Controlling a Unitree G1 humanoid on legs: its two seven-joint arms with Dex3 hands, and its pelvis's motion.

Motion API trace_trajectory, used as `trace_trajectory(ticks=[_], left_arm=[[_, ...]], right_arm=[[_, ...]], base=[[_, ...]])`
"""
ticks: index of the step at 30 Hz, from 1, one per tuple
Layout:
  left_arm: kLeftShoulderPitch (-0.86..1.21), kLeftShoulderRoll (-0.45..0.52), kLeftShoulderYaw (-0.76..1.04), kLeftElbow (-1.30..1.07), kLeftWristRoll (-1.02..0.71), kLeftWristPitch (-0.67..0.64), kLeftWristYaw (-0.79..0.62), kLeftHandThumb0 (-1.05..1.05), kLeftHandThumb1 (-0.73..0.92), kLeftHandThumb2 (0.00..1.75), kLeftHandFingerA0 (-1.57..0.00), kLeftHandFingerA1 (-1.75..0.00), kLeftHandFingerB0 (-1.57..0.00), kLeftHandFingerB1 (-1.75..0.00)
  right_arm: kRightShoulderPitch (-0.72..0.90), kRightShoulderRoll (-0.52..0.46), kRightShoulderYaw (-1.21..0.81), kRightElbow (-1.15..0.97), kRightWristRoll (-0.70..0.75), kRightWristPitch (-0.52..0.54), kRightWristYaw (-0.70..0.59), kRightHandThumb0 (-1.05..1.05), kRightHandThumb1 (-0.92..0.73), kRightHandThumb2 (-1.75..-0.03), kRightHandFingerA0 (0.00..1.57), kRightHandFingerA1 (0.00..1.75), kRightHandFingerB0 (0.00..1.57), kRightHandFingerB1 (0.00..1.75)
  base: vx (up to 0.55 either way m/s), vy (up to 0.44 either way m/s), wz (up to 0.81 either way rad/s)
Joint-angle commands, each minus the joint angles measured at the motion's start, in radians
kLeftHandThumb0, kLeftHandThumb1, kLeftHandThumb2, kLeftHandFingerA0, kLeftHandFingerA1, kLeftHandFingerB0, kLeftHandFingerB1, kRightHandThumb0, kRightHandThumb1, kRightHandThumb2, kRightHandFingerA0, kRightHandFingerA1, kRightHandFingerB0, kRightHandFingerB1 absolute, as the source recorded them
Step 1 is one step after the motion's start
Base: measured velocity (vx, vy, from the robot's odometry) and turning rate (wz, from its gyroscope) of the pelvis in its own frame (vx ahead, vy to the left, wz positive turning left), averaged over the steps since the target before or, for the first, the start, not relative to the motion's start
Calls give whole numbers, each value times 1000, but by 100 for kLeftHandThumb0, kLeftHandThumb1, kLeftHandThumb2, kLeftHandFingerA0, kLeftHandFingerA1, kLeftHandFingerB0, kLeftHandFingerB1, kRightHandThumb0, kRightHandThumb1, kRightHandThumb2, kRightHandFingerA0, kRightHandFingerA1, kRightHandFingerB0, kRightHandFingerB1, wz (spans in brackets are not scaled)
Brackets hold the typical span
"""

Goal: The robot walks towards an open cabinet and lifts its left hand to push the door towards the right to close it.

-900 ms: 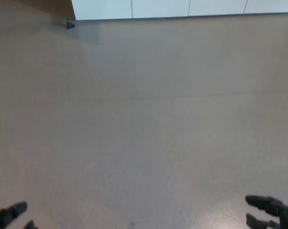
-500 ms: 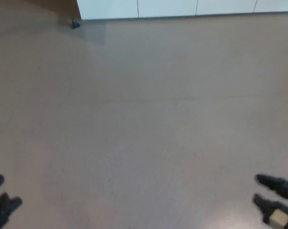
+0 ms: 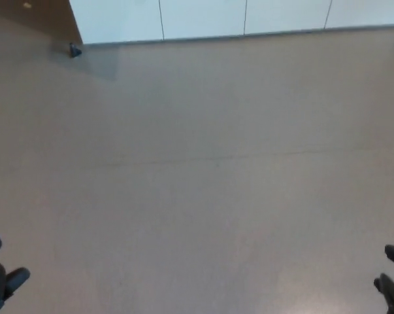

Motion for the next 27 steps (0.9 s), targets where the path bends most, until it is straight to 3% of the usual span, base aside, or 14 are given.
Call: trace_trajectory(ticks=[1,8,19,27], left_arm=[[57,26,-2,-59,-13,39,-17,-21,84,64,-50,-55,-38,-43],[62,36,-16,-111,-14,79,6,-22,84,64,-53,-55,-37,-42],[62,43,-31,-141,-7,101,16,-25,80,63,-53,-55,-38,-44],[55,47,-48,-169,-5,123,28,-27,78,63,-53,-56,-38,-44]], right_arm=[[53,1,40,-12,-51,-62,-40,-30,-68,-60,67,44,54,41],[59,-7,55,1,-56,-79,-61,-27,-67,-60,68,45,52,42],[51,-15,63,44,-50,-105,-64,-27,-67,-59,65,46,52,42],[53,-31,71,21,-59,-96,-70,-29,-67,-59,65,46,51,42]], base=[[382,111,-17],[347,96,-3],[417,-191,17],[337,-31,-7]])
